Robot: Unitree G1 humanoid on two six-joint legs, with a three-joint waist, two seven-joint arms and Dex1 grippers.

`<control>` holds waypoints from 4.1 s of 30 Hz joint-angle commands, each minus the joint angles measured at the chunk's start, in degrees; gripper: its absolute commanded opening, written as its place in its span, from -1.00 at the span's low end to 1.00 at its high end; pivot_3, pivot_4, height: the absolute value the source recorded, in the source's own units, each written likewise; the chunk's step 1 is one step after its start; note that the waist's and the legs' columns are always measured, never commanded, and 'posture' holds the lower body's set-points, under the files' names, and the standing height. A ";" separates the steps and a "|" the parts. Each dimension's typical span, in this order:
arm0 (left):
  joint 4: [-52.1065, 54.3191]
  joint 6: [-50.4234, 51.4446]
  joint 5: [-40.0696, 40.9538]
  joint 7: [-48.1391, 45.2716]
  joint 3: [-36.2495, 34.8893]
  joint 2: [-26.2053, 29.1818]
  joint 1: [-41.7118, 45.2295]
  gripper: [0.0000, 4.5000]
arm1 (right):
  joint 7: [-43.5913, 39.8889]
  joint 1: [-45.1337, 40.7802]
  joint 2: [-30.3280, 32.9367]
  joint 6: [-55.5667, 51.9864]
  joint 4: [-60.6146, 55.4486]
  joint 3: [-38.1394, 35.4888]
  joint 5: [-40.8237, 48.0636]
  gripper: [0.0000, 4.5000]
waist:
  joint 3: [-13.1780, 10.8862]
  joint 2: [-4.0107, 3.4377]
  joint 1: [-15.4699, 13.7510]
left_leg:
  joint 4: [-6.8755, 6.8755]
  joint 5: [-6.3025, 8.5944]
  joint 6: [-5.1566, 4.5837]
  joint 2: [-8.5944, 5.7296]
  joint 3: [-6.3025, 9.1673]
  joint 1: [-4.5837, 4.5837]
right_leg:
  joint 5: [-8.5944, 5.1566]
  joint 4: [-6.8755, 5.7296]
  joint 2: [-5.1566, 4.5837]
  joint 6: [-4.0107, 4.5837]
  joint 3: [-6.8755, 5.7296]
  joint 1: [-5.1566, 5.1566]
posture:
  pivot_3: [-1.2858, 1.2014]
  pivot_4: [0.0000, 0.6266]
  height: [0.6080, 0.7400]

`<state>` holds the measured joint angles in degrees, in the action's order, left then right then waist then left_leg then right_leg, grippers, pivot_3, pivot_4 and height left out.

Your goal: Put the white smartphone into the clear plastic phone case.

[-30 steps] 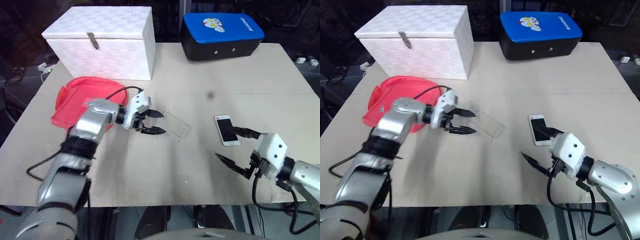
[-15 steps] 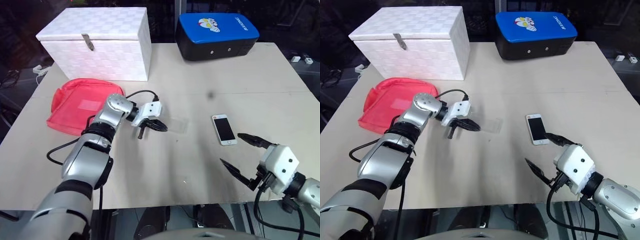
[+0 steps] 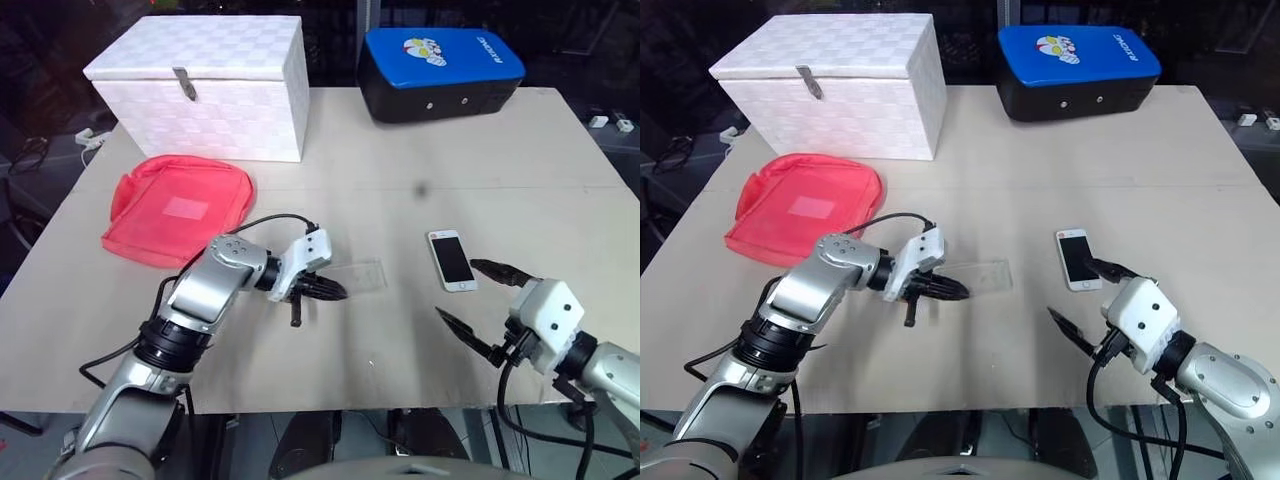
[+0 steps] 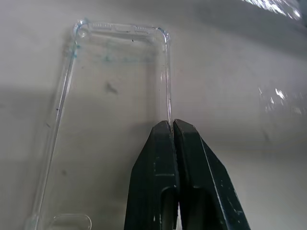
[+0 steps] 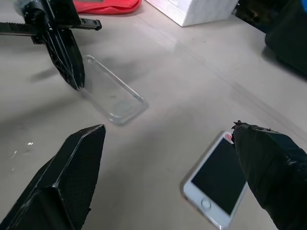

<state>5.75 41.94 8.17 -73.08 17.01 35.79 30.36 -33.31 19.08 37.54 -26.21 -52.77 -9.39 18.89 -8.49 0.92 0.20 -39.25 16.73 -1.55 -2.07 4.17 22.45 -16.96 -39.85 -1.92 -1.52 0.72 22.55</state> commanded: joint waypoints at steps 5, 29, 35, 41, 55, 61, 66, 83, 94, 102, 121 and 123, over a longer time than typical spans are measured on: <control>-2.88 -3.09 -0.50 3.72 4.91 -5.98 4.66 -0.98 | 2.40 0.97 0.05 -4.17 -1.87 -1.70 -0.40 1.00 | 0.00 0.00 0.21 | -0.01 -0.08 0.14 -0.02 -0.03 0.02 | 0.00 0.02 -0.02 0.00 0.03 -0.01 | 0.03 -0.52 1.00; 13.37 -9.15 22.93 3.27 -22.50 0.95 -13.50 0.82 | 18.80 -25.68 -11.94 -27.11 24.32 12.10 -5.74 1.00 | -0.09 -0.20 0.36 | 0.08 -0.11 0.21 -0.02 -0.04 0.07 | 0.00 0.06 -0.09 0.02 0.11 0.14 | 0.03 -0.52 1.00; 18.94 -10.85 28.90 3.52 -30.56 3.44 -20.06 0.82 | 17.21 -26.78 -10.73 -31.32 27.31 13.05 -5.66 1.00 | -0.06 -0.17 0.60 | 0.12 -0.11 0.20 -0.07 -0.01 -0.04 | 0.01 0.08 -0.11 0.02 0.09 0.05 | 0.03 -0.52 1.00; 20.43 -12.20 31.17 4.91 -33.36 4.66 -24.71 0.86 | 14.58 -27.25 -7.44 -31.82 29.39 12.66 -5.57 0.29 | -0.01 -0.15 0.19 | 0.18 -0.02 0.05 -0.06 -0.01 -0.29 | 0.01 0.16 -0.12 0.02 0.07 -0.22 | 0.03 -0.52 1.00; 14.60 -20.34 28.07 6.99 -34.38 5.50 -31.98 0.86 | -18.49 -45.33 7.58 -8.61 30.70 19.76 -1.60 0.22 | -0.39 -0.61 1.64 | 0.82 0.06 -0.10 0.02 0.08 -0.74 | 0.03 0.90 -0.07 0.01 -0.04 -0.76 | 0.03 -0.52 1.00; 13.05 -22.41 27.33 7.08 -34.43 6.01 -32.82 0.86 | -26.25 -53.28 7.31 3.65 41.13 33.54 -13.79 0.22 | -0.41 -0.57 1.34 | 0.86 -0.07 0.14 -0.01 0.12 -0.49 | 0.03 1.08 -0.16 0.01 -0.11 -0.57 | 0.03 -0.52 1.00; 13.78 -23.25 27.50 7.63 -35.33 6.22 -34.81 0.86 | -29.67 -56.12 5.08 8.68 44.39 37.04 -17.50 0.22 | -0.42 -0.58 0.65 | 0.85 -0.09 0.18 -0.05 0.08 -0.36 | 0.04 1.00 -0.20 0.01 -0.06 -0.33 | 0.03 -0.52 1.00; 14.96 -25.14 26.84 9.56 -33.55 5.37 -36.87 0.86 | -41.58 -59.08 4.79 9.11 46.42 41.84 -24.81 0.22 | -0.42 -0.58 0.42 | 0.88 -0.09 0.19 -0.03 0.09 -0.34 | 0.04 1.02 -0.20 0.02 -0.05 -0.31 | 0.03 -0.52 1.00; 15.68 -25.57 26.83 11.05 -31.61 4.57 -36.84 0.86 | -44.47 -61.11 3.74 4.16 47.03 43.32 -26.87 0.22 | -0.42 -0.57 0.35 | 0.87 -0.08 0.19 -0.04 0.09 -0.34 | 0.04 1.02 -0.21 0.02 -0.06 -0.32 | 0.03 -0.52 1.00; 15.18 -26.50 26.32 10.72 -30.30 4.76 -36.66 0.86 | -42.43 -60.56 2.64 6.98 46.51 42.01 -26.83 0.22 | -0.42 -0.58 0.63 | 0.88 -0.08 0.19 -0.04 0.09 -0.36 | 0.04 1.01 -0.21 0.02 -0.05 -0.32 | 0.03 -0.52 1.00; 15.42 -26.82 24.75 10.86 -27.87 4.79 -37.00 0.86 | -39.84 -61.87 -0.66 12.89 51.53 36.88 -26.32 0.98 | -0.43 -0.59 0.66 | 0.92 -0.10 0.23 -0.03 0.08 -0.37 | 0.06 1.01 -0.17 0.05 -0.01 -0.29 | 0.03 -0.52 1.00; 15.52 -25.64 24.56 11.60 -26.85 4.75 -36.66 0.86 | -39.23 -60.81 -0.10 7.56 47.39 33.13 -23.35 0.98 | -0.43 -0.60 0.59 | 0.92 -0.11 0.23 -0.03 0.08 -0.34 | 0.06 1.00 -0.18 0.05 -0.01 -0.25 | 0.03 -0.52 1.00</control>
<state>19.50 15.85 32.70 -62.13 -10.47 40.27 -6.65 -73.42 -41.75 36.82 -14.26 -0.07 29.04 -7.44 -8.92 0.33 0.79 -38.33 16.62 -1.32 -2.10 4.25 22.13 -16.91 -38.85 -2.09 -1.47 0.71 22.32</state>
